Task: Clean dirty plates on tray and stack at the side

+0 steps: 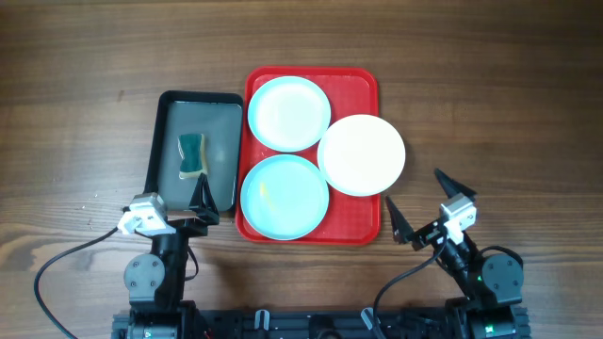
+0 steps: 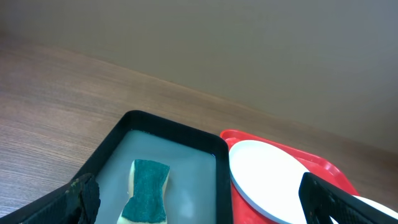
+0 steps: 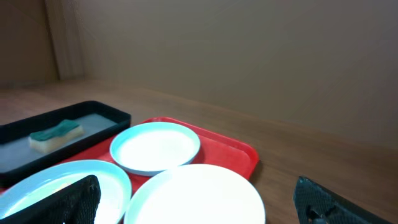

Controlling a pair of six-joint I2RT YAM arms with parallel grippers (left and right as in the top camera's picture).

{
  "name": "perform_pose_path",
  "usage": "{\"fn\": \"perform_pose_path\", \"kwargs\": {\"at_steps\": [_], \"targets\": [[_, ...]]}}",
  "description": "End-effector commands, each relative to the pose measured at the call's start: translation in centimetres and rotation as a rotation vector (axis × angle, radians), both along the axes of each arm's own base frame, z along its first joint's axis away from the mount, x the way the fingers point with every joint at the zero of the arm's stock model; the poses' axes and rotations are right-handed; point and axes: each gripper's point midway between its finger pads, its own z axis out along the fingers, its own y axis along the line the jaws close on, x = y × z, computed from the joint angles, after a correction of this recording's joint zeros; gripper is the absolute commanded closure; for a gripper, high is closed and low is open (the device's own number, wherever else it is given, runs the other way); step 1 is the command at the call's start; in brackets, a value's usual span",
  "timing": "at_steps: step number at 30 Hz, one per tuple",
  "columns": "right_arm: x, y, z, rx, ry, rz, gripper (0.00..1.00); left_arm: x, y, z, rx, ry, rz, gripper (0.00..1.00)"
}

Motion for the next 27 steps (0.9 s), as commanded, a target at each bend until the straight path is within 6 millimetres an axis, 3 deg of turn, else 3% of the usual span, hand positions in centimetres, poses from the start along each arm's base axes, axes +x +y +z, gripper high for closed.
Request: {"fn": "perform_pose_path", "kwargs": {"at_steps": [1, 17, 23, 27], "targets": [[-0.4, 0.7, 0.0, 0.025, 0.012, 0.045, 0.00, 0.0, 0.2, 0.0, 0.021, -0.001, 0.011, 0.00], [-0.4, 0.7, 0.1, 0.025, 0.008, 0.046, 0.00, 0.0, 0.2, 0.1, 0.021, -0.007, 0.011, 0.00], [-0.4, 0.7, 0.3, 0.158, 0.080, 0.050, 0.00, -0.2, -2.8, 0.4, 0.004, -0.015, -0.163, 0.00], [-0.6, 0.8, 1.2, 0.163, 0.066, 0.059, 0.00, -0.7, -3.0, 2.1, -0.044, -0.022, -0.173, 0.00]]}}
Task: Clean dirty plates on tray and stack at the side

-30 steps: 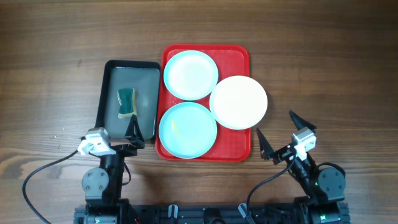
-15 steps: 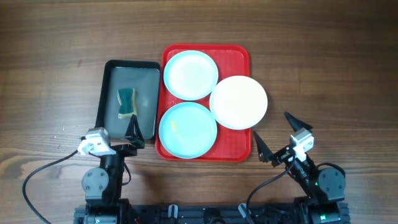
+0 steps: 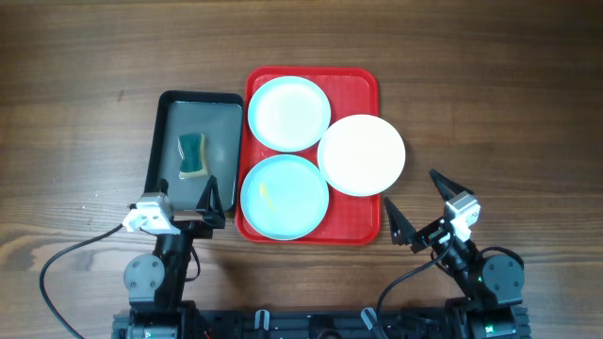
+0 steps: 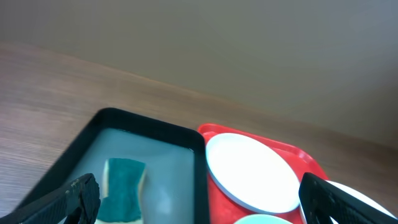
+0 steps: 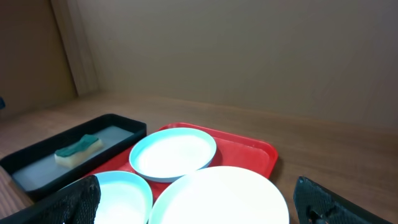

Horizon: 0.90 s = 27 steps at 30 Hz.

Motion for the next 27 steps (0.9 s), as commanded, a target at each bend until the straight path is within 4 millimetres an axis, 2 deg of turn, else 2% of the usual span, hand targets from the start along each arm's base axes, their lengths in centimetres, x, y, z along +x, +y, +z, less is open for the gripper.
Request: {"fn": "perform_pose_path", "kwargs": {"at_steps": [1, 9, 12, 15, 18, 20, 22, 23, 27], "targets": [[-0.5, 0.4, 1.6, 0.044, -0.004, 0.030, 0.00, -0.8, -1.1, 2.6, -0.027, -0.013, -0.062, 0.00], [-1.2, 0.3, 8.8, 0.058, -0.005, 0.030, 0.00, -3.0, 0.8, 9.7, -0.011, 0.051, 0.047, 0.00], [0.0, 0.5, 11.4, 0.050, 0.067, 0.028, 0.00, -2.8, 0.8, 12.4, 0.012, 0.106, 0.048, 0.00], [2.4, 0.8, 12.5, 0.017, 0.248, 0.024, 0.00, -1.6, 0.9, 13.8, 0.063, 0.248, 0.041, 0.00], [5.3, 1.2, 11.4, -0.133, 0.527, 0.044, 0.00, 0.3, 1.1, 12.6, 0.087, 0.512, 0.039, 0.00], [6.4, 1.4, 10.4, -0.168, 0.684, 0.055, 0.00, 1.6, 1.0, 11.4, 0.087, 0.649, 0.030, 0.00], [7.8, 2.1, 9.6, -0.109, 0.855, 0.066, 0.00, 3.0, 0.7, 10.1, 0.074, 0.743, 0.015, 0.00], [8.2, 3.1, 9.2, -0.027, 0.959, 0.093, 0.00, 3.6, 0.2, 9.4, 0.060, 0.779, -0.011, 0.00], [8.8, 6.5, 6.4, 0.119, 1.182, 0.278, 0.01, 4.9, -1.4, 5.5, 0.009, 0.934, -0.100, 0.00]]}}
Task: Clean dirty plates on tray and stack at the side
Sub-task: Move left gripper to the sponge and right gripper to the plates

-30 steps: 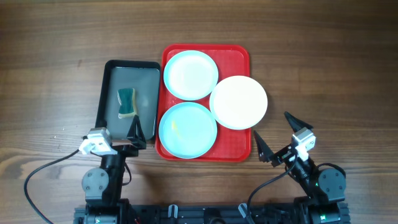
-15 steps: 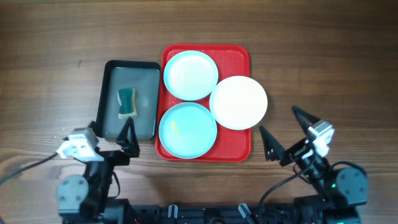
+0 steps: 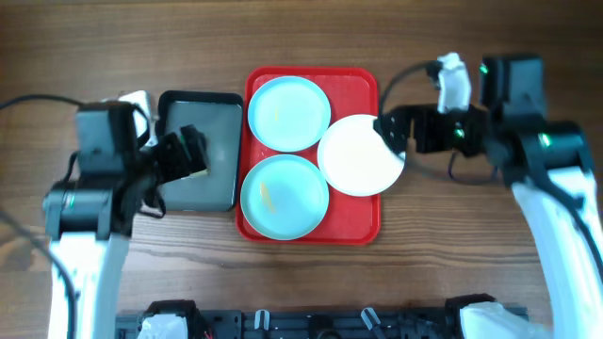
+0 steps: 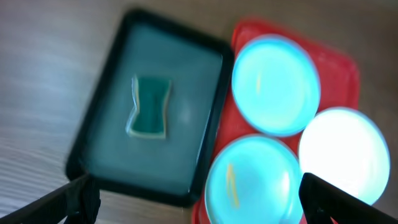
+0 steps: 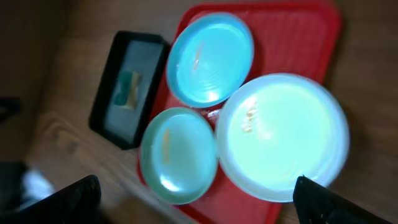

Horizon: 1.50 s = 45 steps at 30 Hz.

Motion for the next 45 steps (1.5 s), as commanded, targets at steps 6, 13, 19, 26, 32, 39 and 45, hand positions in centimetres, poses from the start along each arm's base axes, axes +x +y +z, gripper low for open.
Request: {"fn": "perform_pose_path", "kwargs": {"at_steps": [6, 13, 19, 26, 32, 39, 45], "targets": [[0.1, 1.5, -7.3, -0.062, 0.325, -0.022, 0.50, 1.9, -1.7, -4.6, -0.071, 0.179, -0.065, 0.04], [-0.3, 1.8, -9.4, -0.307, 0.273, -0.046, 0.43, 2.6, -1.2, -5.8, -0.051, 0.208, -0.042, 0.32], [-1.4, 4.2, -9.4, -0.314, 0.257, 0.019, 0.42, 3.7, 2.4, -6.4, 0.066, 0.200, 0.172, 0.31], [-2.7, 6.6, -12.0, -0.418, 0.284, 0.053, 0.41, 4.3, 2.4, -9.6, 0.069, 0.295, 0.188, 0.31], [-3.4, 8.2, -15.5, -0.482, 0.304, 0.069, 0.52, 4.6, 2.4, -10.9, 0.066, 0.331, 0.200, 0.30], [-3.6, 8.8, -20.0, -0.520, 0.360, 0.094, 0.73, 5.0, 2.4, -10.8, 0.061, 0.311, 0.207, 0.30], [-4.6, 9.4, -21.3, -0.494, 0.424, 0.122, 0.83, 5.0, 2.4, -10.8, 0.061, 0.311, 0.207, 0.30]]}}
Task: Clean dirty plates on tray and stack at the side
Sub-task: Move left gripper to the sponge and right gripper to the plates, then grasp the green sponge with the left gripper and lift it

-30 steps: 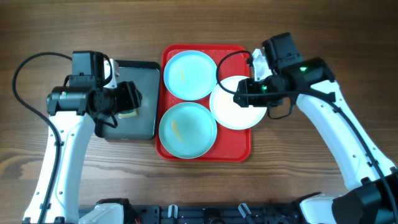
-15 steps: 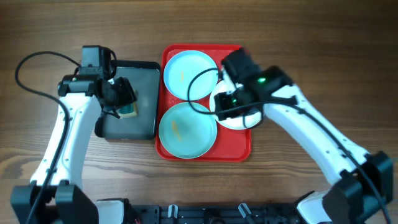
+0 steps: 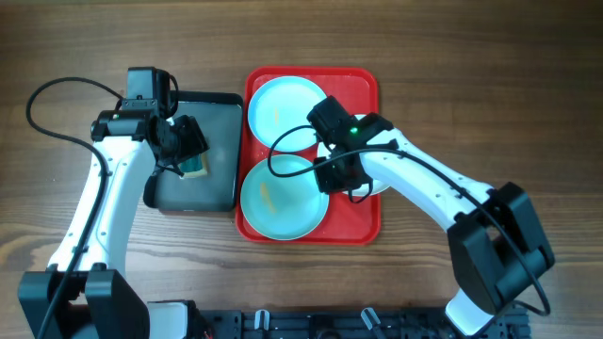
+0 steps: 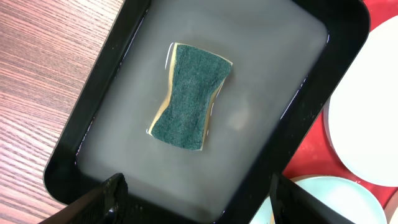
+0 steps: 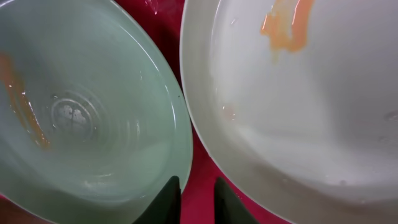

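Observation:
A red tray [image 3: 363,85] holds three smeared plates: a light blue one [image 3: 283,104] at the back, a pale green one [image 3: 273,198] in front, and a white one [image 5: 298,106] on the right with an orange smear. In the overhead view the right arm covers most of the white plate. A green-topped sponge [image 4: 191,96] lies in the water of a black tray [image 3: 212,179]. My left gripper [image 4: 202,199] hangs wide open above that tray, just short of the sponge. My right gripper [image 5: 198,196] is low over the red strip between the green and white plates, its fingers only narrowly apart and holding nothing.
Bare wooden table [image 3: 490,75] lies right of the red tray and behind both trays. The black tray's rim [image 4: 311,99] stands close against the red tray.
The left gripper has come down closer over the sponge, still wide open. The right gripper has dropped from high above the plates to the gap between the green and white plates, and its fingers have narrowed.
Both arms first sat folded at the table's front edge with jaws wide, looking across the trays. Then both were high above the table, left over the black tray, right over the plates. Now each is low: left over the sponge, right between two plates.

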Controlling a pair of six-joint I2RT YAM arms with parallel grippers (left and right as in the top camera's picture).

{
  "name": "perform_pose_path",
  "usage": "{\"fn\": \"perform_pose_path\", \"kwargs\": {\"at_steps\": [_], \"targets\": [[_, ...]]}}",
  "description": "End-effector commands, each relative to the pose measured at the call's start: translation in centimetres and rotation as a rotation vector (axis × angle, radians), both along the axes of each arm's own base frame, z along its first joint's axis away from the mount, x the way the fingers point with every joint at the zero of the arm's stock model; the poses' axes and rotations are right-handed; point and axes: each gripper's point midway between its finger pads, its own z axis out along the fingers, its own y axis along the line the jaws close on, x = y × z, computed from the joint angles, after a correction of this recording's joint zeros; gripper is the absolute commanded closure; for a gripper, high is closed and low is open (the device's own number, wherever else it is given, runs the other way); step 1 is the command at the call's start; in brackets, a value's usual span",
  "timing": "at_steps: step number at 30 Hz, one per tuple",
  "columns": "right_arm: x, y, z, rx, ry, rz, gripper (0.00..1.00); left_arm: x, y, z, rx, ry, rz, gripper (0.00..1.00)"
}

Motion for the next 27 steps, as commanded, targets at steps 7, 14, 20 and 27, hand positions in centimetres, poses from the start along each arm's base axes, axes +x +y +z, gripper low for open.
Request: {"fn": "perform_pose_path", "kwargs": {"at_steps": [7, 14, 20, 27], "targets": [[-1.0, 0.3, -1.8, 0.019, 0.039, 0.001, 0.82, 0.5, 0.1, 0.4, 0.008, -0.015, 0.017, 0.27], [-0.9, 0.4, -2.5, 0.033, 0.023, -0.016, 0.82, 0.5, 0.1, 0.4, 0.006, -0.014, 0.020, 0.22], [-0.5, 0.7, -2.6, 0.043, 0.013, -0.032, 0.81, 0.5, 0.1, 0.4, 0.007, -0.014, 0.020, 0.05], [-0.5, 0.7, -2.7, 0.042, 0.016, -0.046, 0.81, 0.5, 0.1, 0.4, 0.007, -0.014, 0.020, 0.00]]}}
